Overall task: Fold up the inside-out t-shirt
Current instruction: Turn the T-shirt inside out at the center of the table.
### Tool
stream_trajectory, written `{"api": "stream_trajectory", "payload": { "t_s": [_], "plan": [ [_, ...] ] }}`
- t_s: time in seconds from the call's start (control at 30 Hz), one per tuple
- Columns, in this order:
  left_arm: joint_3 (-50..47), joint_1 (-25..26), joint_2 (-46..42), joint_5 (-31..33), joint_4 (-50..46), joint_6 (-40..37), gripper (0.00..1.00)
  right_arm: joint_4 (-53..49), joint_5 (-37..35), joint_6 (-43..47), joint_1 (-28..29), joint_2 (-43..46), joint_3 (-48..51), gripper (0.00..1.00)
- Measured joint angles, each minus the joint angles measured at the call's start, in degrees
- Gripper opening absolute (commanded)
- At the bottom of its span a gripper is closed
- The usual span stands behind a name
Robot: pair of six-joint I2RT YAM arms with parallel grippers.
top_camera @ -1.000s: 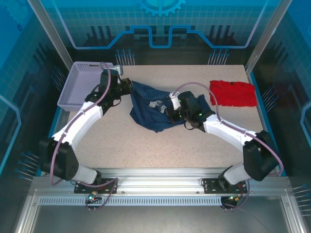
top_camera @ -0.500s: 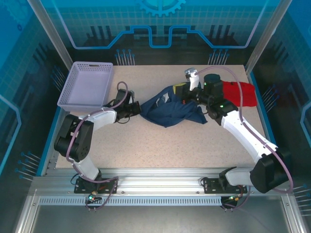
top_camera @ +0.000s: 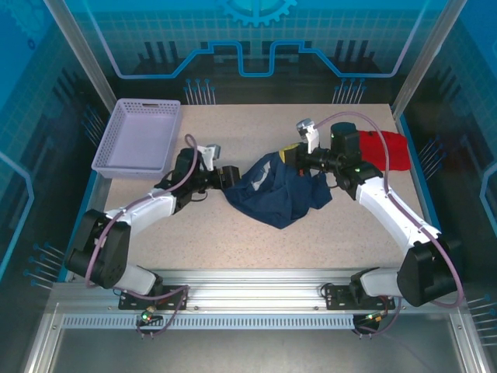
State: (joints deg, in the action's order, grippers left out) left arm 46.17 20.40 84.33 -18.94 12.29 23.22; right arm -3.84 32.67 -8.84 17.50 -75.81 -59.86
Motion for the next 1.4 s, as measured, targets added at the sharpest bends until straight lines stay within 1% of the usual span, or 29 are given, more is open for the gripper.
{"api": "stream_trajectory", "payload": {
  "t_s": [0.13,0.23,0.33,0.37,0.4,0.47,0.53,0.67,0.8,0.9,0.97,1.1,1.2,1.3,1.4],
  "plan": [
    [6.8,2.6,4.2,-4.2,-0.6,-4.1,0.73,-0.5,0.6,0.9,0.0,0.0,0.0,0.00],
    [11.6,3.2,7.9,-6.9,-1.7,-6.2,0.72,-1.1,0.6,1.4,0.0,0.0,0.0,0.00],
    [15.3,3.6,11.1,-8.8,-3.2,-7.8,0.69,-1.7,0.5,1.6,0.0,0.1,0.0,0.00],
    [16.1,3.6,11.8,-9.3,-3.5,-8.3,0.66,-1.9,0.4,1.7,0.0,0.1,0.0,0.00],
    [16.8,3.7,12.7,-9.7,-3.9,-8.5,0.61,-2.2,0.3,1.8,0.0,0.2,0.0,0.00],
    [18.1,3.8,14.2,-10.6,-4.8,-9.0,0.50,-2.6,0.0,1.9,0.0,0.3,0.0,0.00],
    [19.3,3.8,15.8,-11.4,-5.5,-9.5,0.37,-3.1,-0.5,2.1,0.0,0.5,0.0,0.00],
    [20.5,3.8,17.5,-12.8,-6.1,-9.6,0.16,-4.0,-1.4,2.3,-0.1,1.3,0.0,0.00],
    [21.1,3.5,18.1,-13.7,-5.9,-8.2,0.00,-5.2,-2.4,2.5,-0.4,2.4,-0.2,0.00],
    [21.1,2.3,18.1,-13.6,-4.6,-5.5,0.00,-6.6,-3.0,2.7,-0.5,3.2,-1.2,0.00],
    [21.1,0.8,18.1,-12.4,-3.5,-3.2,0.00,-7.7,-3.7,2.7,-0.7,3.8,-2.5,0.00],
    [20.4,-3.4,17.9,-7.0,-2.4,1.0,0.00,-9.0,-4.1,1.3,-2.0,5.7,-6.5,0.00],
    [20.2,-5.2,17.6,0.5,-5.5,2.4,0.00,-9.2,-4.2,-0.7,-2.9,7.0,-10.4,0.00],
    [19.8,-5.6,16.8,8.4,-9.3,3.1,0.00,-9.1,-4.2,-2.5,-3.7,8.2,-13.6,0.00],
    [17.0,-6.1,15.2,15.4,-11.5,3.8,0.00,-8.5,-4.4,-4.7,-5.5,9.9,-14.6,0.00]
  ]
}}
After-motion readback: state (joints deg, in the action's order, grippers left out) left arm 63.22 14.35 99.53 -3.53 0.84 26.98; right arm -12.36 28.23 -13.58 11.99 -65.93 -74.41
